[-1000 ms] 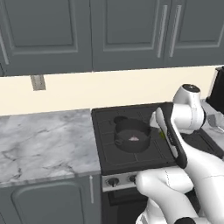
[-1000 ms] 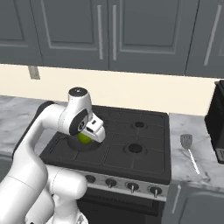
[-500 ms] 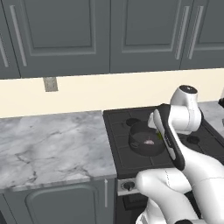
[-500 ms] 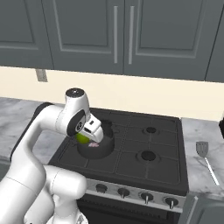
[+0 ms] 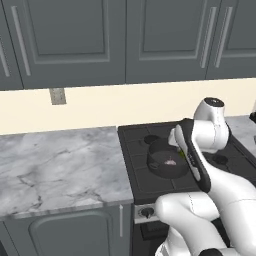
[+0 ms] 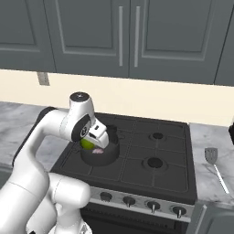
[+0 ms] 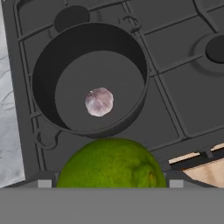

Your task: Put the garlic and lime in the pot. Retrieve the spatula and lightly stir the vegetables in the pot.

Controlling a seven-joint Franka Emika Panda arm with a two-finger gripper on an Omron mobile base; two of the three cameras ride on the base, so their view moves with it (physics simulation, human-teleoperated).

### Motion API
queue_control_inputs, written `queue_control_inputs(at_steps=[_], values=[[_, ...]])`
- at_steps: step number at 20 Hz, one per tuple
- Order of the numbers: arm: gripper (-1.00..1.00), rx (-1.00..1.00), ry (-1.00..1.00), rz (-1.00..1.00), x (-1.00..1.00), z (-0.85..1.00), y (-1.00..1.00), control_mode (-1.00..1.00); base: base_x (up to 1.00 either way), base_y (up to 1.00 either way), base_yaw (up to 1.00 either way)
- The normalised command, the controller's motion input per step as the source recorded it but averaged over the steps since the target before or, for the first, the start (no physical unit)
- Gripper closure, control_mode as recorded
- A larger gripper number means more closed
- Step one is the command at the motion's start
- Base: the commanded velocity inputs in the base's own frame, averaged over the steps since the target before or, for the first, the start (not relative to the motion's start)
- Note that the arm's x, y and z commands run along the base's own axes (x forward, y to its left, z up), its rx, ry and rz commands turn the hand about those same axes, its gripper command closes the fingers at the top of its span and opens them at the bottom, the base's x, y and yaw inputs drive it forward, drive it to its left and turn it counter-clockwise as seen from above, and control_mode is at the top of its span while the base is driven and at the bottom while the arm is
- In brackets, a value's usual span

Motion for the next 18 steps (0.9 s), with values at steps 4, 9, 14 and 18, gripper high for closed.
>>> queue_control_inputs(at_steps=[4, 9, 14, 18], values=[[1.0, 0.0, 0.09, 0.0, 1.0, 0.0, 0.03, -1.0, 0.0, 0.0, 0.0], [1.0, 0.0, 0.0, 0.0, 0.74, -0.43, 0.01, -1.0, 0.0, 0.0, 0.0], [1.0, -0.01, 0.01, 0.04, 0.1, -0.56, 0.0, -1.0, 0.0, 0.0, 0.0], [1.0, -0.01, 0.0, 0.01, 0.0, -0.19, 0.0, -1.0, 0.0, 0.0, 0.0]])
